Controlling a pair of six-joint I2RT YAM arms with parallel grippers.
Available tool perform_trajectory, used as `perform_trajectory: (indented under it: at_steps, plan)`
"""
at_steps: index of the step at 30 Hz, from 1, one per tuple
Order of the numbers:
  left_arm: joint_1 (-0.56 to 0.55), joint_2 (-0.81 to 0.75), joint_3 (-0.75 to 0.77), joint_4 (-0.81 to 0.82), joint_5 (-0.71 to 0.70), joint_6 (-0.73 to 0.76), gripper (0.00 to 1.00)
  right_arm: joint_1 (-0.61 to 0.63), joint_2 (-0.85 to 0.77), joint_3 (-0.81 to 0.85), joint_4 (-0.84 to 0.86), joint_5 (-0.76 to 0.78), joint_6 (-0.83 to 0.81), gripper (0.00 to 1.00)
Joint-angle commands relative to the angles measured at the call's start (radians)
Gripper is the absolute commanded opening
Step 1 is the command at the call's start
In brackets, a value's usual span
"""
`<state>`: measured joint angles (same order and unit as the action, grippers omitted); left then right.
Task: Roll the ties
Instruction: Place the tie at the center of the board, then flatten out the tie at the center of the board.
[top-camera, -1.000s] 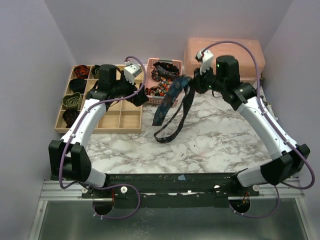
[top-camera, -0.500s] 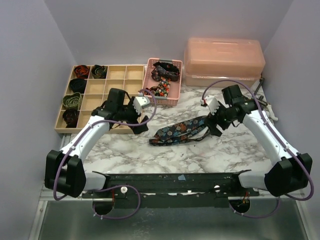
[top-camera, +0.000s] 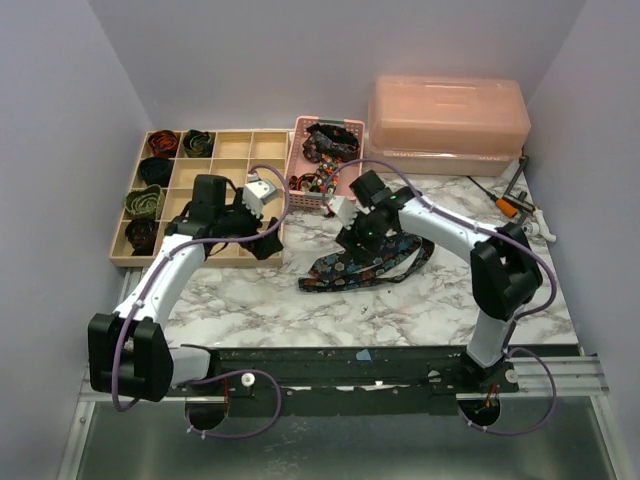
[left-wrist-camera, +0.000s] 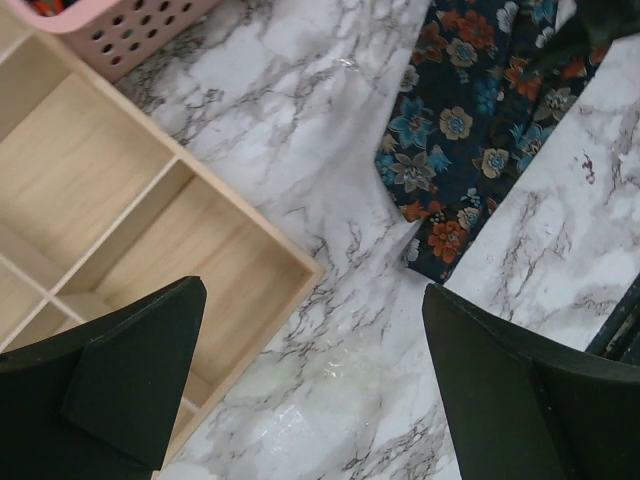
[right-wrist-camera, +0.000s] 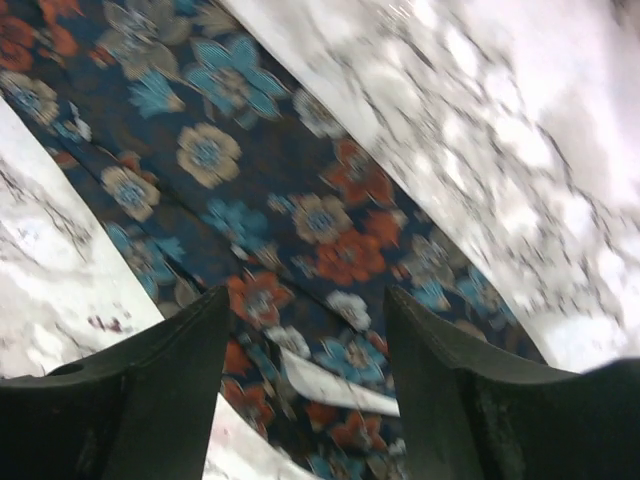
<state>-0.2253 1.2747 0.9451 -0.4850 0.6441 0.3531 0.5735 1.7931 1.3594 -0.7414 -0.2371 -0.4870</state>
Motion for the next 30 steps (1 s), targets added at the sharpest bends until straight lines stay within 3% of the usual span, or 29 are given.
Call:
perform_trajectory:
  at_steps: [1, 5, 8, 11, 14, 15, 21, 30]
  plan:
    - [0.08, -0.067, 0.027, 0.0, 0.007, -0.052, 0.97, 0.077, 0.079, 0.021, 0.093, 0.077, 0.054, 0.66]
    - [0.088, -0.097, -0.004, -0.004, 0.007, -0.029, 0.98, 0.114, 0.165, 0.011, 0.123, 0.128, 0.056, 0.64]
    - [0.087, -0.105, -0.019, -0.002, 0.03, -0.013, 0.98, 0.132, 0.202, -0.016, 0.159, 0.186, 0.053, 0.58]
    - [0.079, -0.105, -0.028, -0.018, 0.065, 0.044, 0.97, 0.133, 0.205, -0.029, 0.173, 0.231, 0.07, 0.38]
    - [0.039, -0.099, -0.034, -0.041, 0.044, 0.144, 0.94, 0.132, 0.165, 0.027, 0.126, 0.232, 0.102, 0.04]
    - [0.02, -0.098, -0.04, -0.044, 0.031, 0.175, 0.94, 0.129, 0.139, 0.047, 0.109, 0.232, 0.117, 0.01]
    - [-0.189, -0.061, -0.072, -0.038, -0.083, 0.356, 0.93, -0.015, -0.042, 0.171, -0.004, 0.177, 0.17, 0.01]
    - [-0.407, 0.179, 0.01, 0.048, -0.269, 0.399, 0.91, -0.355, -0.256, 0.052, -0.149, 0.135, 0.143, 0.0]
